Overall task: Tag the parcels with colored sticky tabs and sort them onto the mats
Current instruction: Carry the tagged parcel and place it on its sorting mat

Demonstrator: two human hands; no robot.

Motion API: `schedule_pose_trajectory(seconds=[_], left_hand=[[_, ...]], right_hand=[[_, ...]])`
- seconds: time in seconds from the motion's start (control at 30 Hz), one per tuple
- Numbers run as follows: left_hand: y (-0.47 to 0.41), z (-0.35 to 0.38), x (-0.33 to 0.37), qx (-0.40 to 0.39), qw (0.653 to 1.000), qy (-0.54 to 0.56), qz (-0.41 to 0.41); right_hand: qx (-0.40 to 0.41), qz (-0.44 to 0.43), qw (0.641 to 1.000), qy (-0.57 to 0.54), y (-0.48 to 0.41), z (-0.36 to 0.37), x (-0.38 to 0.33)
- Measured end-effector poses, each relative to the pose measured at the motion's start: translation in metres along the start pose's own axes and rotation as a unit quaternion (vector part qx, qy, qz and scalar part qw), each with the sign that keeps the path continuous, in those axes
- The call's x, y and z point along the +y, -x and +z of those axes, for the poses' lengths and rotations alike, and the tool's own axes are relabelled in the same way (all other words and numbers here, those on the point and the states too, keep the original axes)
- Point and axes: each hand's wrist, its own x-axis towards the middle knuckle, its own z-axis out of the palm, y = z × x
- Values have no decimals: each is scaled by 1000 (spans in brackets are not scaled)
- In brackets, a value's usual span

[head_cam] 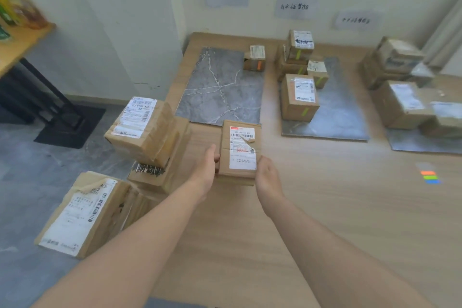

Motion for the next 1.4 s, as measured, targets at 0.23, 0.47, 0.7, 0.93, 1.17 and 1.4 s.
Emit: schedule_pose_trajectory(seconds=[0.23, 0.47, 0.7, 0.93, 1.17, 1.4], left_hand=[[38, 93, 4, -43, 999, 4, 17], [71, 204, -10, -68, 997, 8, 24], [99, 302, -31, -79, 997, 21, 16], [107, 353, -57, -77, 996, 38, -2], [86, 368, -80, -87, 995, 35, -42], [72, 365, -90, -90, 994, 27, -48]], right_hand=[[40, -16, 998, -39, 4, -103, 16], [46, -35, 997, -45, -4, -221, 42], [25, -11, 999, -32, -20, -326, 74], [12, 12, 1000, -20, -37, -371, 105], [26, 55, 998, -11, -50, -378, 127], [34, 49, 998, -8, -55, -374, 137]])
